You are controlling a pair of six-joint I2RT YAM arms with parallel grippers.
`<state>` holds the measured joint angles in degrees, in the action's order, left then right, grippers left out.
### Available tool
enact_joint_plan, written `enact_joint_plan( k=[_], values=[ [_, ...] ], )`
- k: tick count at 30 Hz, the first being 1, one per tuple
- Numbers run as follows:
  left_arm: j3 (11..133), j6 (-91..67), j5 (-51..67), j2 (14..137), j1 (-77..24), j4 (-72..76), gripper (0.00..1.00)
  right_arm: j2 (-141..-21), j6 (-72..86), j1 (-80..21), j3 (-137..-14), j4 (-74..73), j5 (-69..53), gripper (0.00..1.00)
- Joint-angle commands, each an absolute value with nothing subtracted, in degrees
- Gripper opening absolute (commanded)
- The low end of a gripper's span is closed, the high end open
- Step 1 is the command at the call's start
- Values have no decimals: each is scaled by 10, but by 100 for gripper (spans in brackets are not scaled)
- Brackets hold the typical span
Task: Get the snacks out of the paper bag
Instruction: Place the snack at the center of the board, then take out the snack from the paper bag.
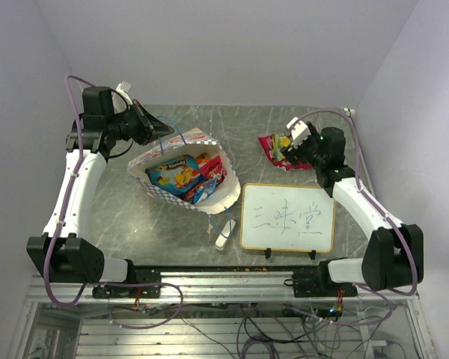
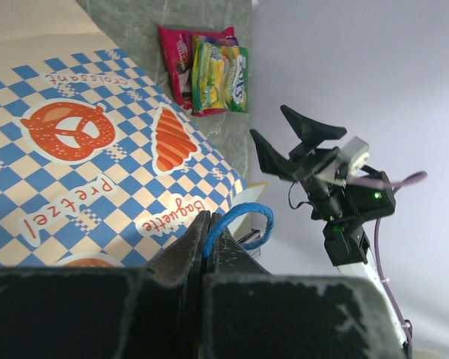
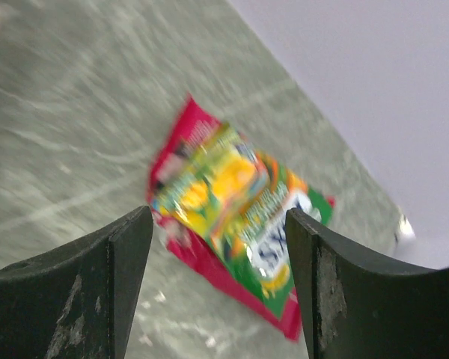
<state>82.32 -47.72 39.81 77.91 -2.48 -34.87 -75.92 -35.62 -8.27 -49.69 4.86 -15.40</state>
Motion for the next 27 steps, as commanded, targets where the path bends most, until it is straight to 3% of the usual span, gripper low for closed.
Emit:
enact_joint_plan(
  k=[1,6,10,13,27],
  values=[
    [854,-507,423,781,-31,-308,7,-714,-337,-164,-550,-18,-234,71],
    [855,-519,423,778,-31,-299,7,-668,-334,-285,-556,0,-295,68],
    [830,-533,422,760,-34,-275,7,-709,-372,-382,-611,-39,-340,58],
    [814,-542,422,747,-36,-259,7,-750,-410,-447,-637,-53,-318,57],
    [819,-526,407,733,-49,-286,7,-973,-564,-526,-753,-78,-240,58]
  ],
)
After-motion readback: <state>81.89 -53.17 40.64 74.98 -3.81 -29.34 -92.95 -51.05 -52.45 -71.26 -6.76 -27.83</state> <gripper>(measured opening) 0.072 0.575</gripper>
